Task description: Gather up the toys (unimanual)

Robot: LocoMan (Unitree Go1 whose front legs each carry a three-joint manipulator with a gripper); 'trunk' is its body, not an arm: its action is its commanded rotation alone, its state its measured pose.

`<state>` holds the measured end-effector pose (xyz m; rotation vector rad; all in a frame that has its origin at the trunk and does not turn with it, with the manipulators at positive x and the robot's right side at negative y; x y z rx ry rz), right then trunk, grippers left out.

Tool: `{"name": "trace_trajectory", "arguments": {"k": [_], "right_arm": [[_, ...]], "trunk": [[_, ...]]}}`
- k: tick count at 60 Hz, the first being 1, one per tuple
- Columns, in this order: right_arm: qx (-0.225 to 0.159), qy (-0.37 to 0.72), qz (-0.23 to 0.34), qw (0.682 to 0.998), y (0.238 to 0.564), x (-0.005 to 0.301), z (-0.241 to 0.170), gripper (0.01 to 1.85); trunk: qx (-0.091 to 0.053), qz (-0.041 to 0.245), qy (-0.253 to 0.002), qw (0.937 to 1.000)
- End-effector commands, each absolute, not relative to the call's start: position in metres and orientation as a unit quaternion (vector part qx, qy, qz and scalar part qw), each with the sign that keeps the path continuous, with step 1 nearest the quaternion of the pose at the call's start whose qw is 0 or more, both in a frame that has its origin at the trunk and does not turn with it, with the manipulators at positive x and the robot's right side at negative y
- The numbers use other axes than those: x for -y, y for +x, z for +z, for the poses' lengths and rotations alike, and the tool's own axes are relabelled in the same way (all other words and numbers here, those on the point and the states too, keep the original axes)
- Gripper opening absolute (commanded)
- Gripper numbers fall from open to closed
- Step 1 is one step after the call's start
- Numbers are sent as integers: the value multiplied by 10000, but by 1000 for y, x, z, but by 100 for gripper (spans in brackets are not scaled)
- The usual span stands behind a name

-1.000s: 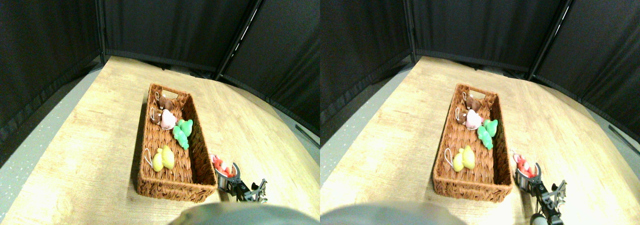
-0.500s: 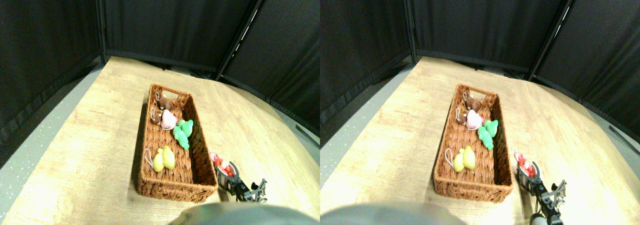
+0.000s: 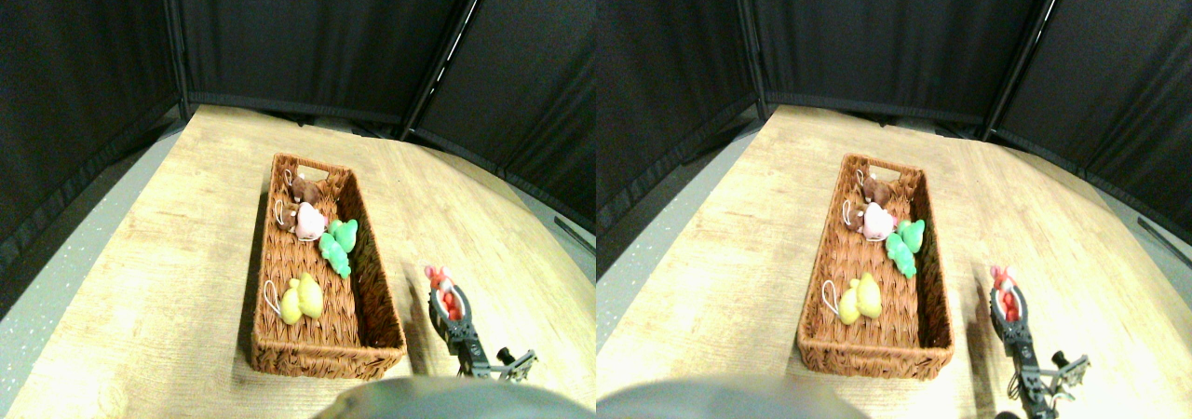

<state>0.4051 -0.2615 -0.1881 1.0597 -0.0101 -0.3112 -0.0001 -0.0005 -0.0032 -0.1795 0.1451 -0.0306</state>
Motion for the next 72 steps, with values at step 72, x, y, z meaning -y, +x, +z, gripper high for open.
{"name": "trace_trajectory", "arguments": {"k": [72], "right_arm": [[-1533, 4903, 974, 8524, 503, 124, -113, 6]], "trunk": [[-383, 1022, -1979, 9741]]}}
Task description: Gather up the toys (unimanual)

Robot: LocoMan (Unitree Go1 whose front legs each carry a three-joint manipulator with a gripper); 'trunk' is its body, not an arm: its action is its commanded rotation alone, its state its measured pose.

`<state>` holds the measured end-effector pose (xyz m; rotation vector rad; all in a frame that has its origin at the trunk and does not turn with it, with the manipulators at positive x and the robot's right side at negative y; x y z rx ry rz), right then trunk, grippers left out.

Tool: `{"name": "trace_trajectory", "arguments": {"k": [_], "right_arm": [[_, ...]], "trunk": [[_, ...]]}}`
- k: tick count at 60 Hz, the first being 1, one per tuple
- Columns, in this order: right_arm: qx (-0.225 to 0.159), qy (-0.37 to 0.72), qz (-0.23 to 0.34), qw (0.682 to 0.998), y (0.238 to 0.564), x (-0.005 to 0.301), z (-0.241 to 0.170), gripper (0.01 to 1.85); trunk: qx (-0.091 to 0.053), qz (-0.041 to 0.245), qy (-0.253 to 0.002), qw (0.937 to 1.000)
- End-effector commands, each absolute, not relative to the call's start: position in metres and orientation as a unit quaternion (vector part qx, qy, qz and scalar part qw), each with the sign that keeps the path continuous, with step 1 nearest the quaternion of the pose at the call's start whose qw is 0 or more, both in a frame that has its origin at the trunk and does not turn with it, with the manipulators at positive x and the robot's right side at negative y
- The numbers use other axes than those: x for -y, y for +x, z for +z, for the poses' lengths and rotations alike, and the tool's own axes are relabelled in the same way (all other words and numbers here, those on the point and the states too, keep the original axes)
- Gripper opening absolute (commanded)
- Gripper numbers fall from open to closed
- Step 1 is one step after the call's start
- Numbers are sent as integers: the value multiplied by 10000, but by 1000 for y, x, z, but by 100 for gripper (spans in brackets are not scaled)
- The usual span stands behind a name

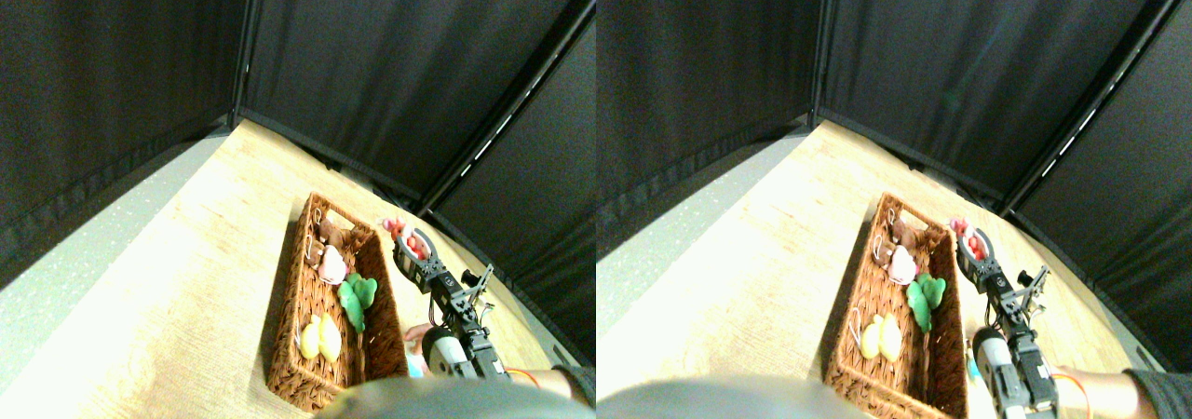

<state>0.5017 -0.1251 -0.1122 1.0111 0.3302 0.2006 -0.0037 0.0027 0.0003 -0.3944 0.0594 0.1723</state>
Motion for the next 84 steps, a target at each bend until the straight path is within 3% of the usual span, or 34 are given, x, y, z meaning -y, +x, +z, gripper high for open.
{"name": "trace_trajectory", "arguments": {"k": [1, 14, 17, 19, 20, 24, 26, 38, 45, 53, 60, 65, 69, 77, 84], "right_arm": [[-1563, 4899, 987, 8520, 503, 122, -114, 6], [-1695, 4979, 817, 8466, 500, 107, -119, 6], [-1897, 5124, 753, 8341, 500, 105, -120, 6], [-2059, 5238, 632, 8241, 499, 104, -120, 28], [-2059, 5238, 632, 8241, 499, 104, -120, 28], [-2232, 4808, 641, 8455, 498, 106, -120, 88], [-2277, 4834, 576, 8433, 498, 105, -120, 104], [-2251, 4736, 644, 8491, 497, 110, -118, 110], [-2122, 4810, 503, 8492, 495, 124, -118, 125], [-1693, 4771, 215, 8621, 493, 145, -122, 111], [-1255, 4866, -149, 8644, 489, 183, -130, 95], [-902, 5031, -528, 8579, 481, 209, -134, 95], [-675, 4704, -610, 8777, 471, 230, -134, 91], [-483, 4848, -875, 8689, 451, 250, -135, 92], [-298, 5291, -1013, 8420, 432, 257, -142, 91]], "trunk": [[-382, 1031, -1985, 9739], [-402, 1089, -2042, 9720], [-406, 1098, -2038, 9720], [-417, 1107, -2025, 9721], [-417, 1107, -2025, 9721], [-425, 1108, -2022, 9721], [-425, 1108, -2022, 9721], [-441, 1008, -1958, 9745], [-481, 944, -1886, 9763], [-511, 806, -1743, 9801], [-547, 631, -1569, 9841], [-556, 465, -1432, 9870], [-593, 354, -1344, 9885], [-619, 149, -1179, 9910], [-609, 59, -1081, 9923]]}}
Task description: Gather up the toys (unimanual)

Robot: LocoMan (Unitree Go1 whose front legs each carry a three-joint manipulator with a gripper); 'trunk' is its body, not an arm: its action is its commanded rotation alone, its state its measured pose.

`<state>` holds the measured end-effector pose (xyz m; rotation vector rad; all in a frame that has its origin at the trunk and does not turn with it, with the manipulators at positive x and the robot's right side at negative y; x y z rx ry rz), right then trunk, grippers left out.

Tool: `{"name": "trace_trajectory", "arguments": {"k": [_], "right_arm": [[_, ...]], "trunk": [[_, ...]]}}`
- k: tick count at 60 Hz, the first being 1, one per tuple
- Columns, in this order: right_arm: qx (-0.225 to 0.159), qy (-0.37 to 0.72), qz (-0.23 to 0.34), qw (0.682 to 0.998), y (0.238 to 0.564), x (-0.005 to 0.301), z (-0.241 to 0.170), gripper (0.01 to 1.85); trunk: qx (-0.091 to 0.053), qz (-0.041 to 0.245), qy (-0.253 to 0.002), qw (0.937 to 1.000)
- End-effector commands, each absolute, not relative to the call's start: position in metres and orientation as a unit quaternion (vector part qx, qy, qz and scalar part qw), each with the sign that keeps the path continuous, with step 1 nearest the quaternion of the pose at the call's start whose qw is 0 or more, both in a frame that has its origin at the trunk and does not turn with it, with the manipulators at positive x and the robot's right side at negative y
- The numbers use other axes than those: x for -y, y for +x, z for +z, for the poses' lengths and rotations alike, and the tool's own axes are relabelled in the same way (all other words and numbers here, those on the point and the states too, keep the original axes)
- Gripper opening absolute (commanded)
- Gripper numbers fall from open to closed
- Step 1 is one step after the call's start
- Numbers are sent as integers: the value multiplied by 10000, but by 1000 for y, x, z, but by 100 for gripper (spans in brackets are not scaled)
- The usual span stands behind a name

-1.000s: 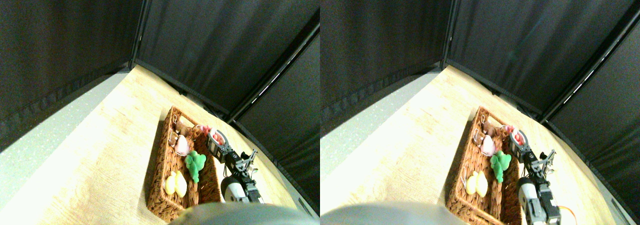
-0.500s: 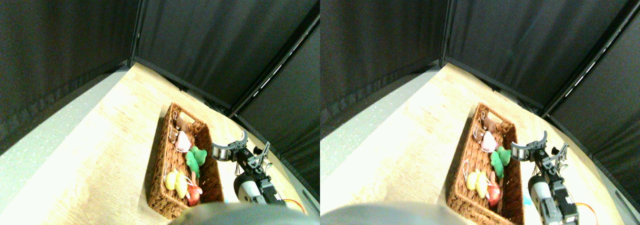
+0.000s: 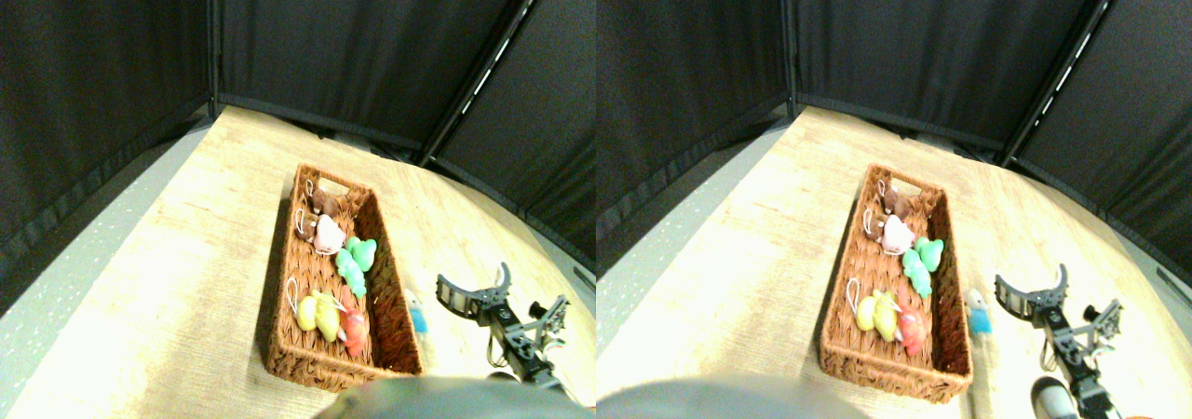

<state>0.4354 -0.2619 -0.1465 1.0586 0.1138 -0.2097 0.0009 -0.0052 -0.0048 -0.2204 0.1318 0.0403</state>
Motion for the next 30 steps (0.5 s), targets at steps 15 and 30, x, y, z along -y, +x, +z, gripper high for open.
{"name": "trace_trajectory", "arguments": {"k": [15, 30], "right_arm": [[-323, 5468, -1262, 8271, 408, 264, -164, 90], [-629, 5691, -1362, 8085, 411, 257, -184, 85]], "trunk": [[-625, 66, -1045, 9925], [-601, 201, -1173, 9911]]}}
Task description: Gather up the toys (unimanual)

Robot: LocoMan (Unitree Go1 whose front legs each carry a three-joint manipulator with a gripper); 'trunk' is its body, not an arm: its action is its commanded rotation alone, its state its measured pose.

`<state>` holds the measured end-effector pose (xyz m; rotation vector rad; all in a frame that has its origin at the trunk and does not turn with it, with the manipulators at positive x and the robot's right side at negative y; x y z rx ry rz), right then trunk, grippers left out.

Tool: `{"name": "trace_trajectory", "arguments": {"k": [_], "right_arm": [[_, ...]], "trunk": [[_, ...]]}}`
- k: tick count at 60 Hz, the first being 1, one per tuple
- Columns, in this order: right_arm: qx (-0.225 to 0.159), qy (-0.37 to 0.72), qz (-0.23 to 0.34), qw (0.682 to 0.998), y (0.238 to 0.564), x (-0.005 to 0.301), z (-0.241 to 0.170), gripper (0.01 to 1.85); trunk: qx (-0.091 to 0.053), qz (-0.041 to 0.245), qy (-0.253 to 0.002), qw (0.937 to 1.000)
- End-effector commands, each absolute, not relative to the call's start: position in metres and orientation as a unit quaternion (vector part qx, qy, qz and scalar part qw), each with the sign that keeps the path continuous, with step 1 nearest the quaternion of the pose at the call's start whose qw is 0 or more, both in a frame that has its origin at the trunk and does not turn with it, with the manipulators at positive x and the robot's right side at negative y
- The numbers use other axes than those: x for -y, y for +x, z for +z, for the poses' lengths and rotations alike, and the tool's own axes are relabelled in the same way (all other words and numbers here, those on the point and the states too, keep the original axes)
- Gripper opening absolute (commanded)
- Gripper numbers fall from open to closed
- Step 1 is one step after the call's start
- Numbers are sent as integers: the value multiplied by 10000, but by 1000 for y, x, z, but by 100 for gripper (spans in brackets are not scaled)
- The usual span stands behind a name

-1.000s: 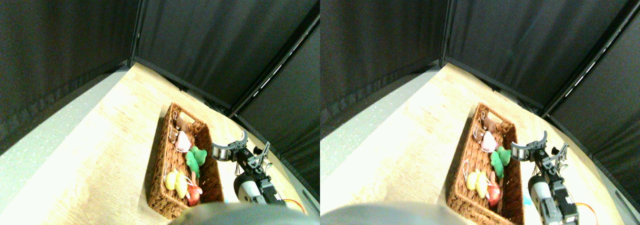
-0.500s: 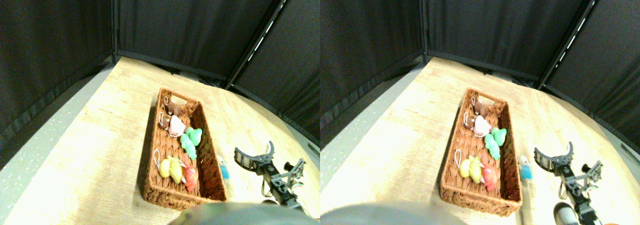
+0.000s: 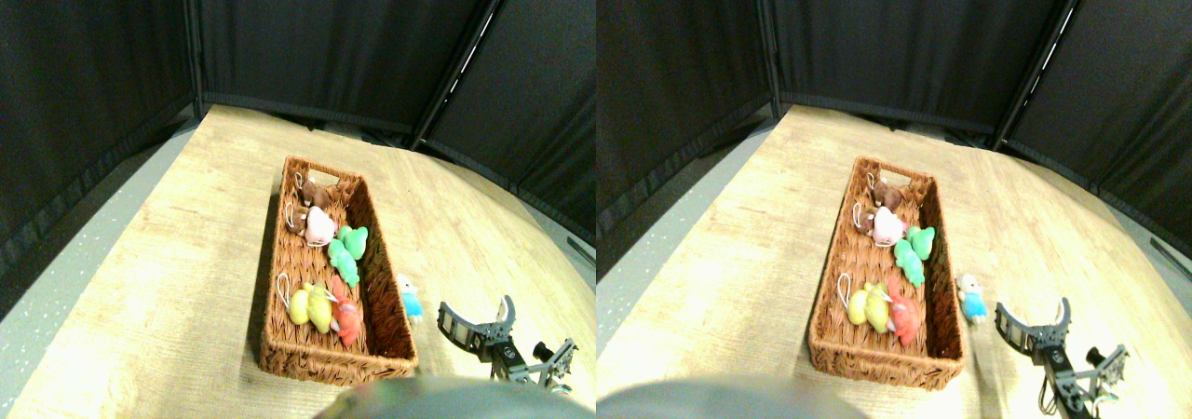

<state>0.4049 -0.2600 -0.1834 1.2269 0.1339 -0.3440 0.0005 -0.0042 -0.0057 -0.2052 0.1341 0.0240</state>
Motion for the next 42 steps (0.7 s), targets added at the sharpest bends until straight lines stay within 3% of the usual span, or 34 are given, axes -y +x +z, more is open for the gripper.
{"name": "trace_trajectory", "arguments": {"k": [1, 9, 16, 26, 42], "right_arm": [[-679, 5660, -1339, 8106, 412, 256, -187, 86], [-942, 5738, -1288, 8033, 424, 252, -205, 85], [-1030, 6133, -1503, 7686, 436, 251, -223, 74], [-1234, 6145, -1425, 7661, 445, 246, -238, 70], [-1337, 6323, -1618, 7457, 452, 243, -256, 77]], "trunk": [[-601, 201, -1173, 9911], [-620, 295, -1230, 9900], [-642, 357, -1264, 9893], [-660, 404, -1260, 9890], [-711, 422, -1220, 9891]]}}
